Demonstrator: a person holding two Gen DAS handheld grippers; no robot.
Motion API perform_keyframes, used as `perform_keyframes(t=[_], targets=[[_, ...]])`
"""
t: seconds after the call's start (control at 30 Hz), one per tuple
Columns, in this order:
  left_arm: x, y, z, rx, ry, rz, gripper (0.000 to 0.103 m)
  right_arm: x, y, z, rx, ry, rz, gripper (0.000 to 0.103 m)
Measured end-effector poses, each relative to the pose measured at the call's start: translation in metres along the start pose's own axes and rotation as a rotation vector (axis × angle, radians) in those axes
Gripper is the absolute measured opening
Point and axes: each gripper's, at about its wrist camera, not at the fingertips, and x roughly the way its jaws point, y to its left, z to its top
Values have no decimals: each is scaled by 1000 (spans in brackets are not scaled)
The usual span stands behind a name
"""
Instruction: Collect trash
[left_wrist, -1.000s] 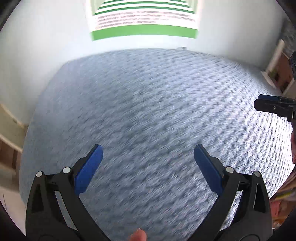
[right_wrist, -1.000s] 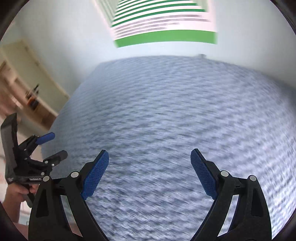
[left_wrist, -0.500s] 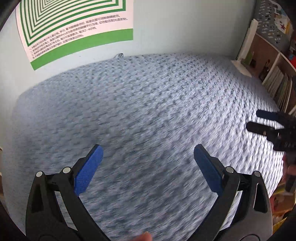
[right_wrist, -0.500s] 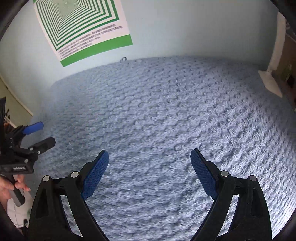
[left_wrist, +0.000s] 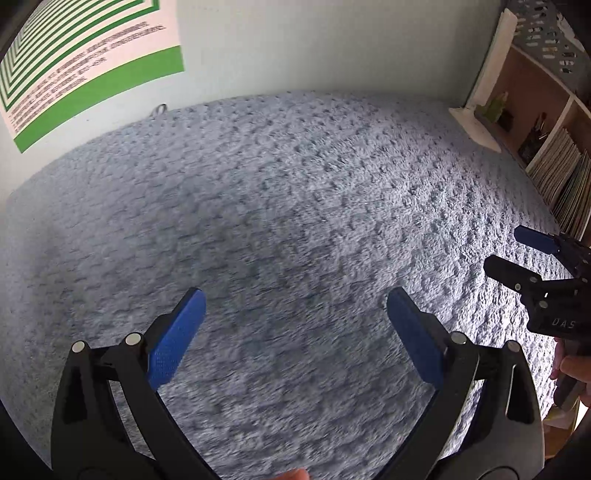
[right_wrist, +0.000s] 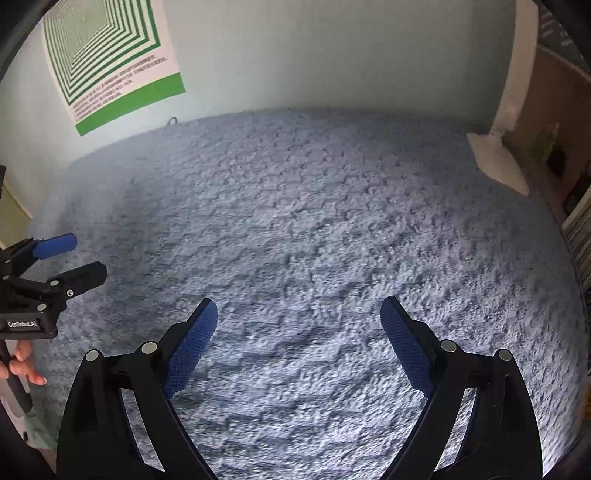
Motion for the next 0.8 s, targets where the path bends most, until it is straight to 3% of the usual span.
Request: perform_keyframes(t=[0.43, 0.8], targets=[[63, -36, 12, 28, 72, 27, 96, 25, -55, -2, 101, -9, -45, 89], [83, -46, 8, 10, 70, 49, 96, 40, -58, -12, 100, -1, -47, 89]])
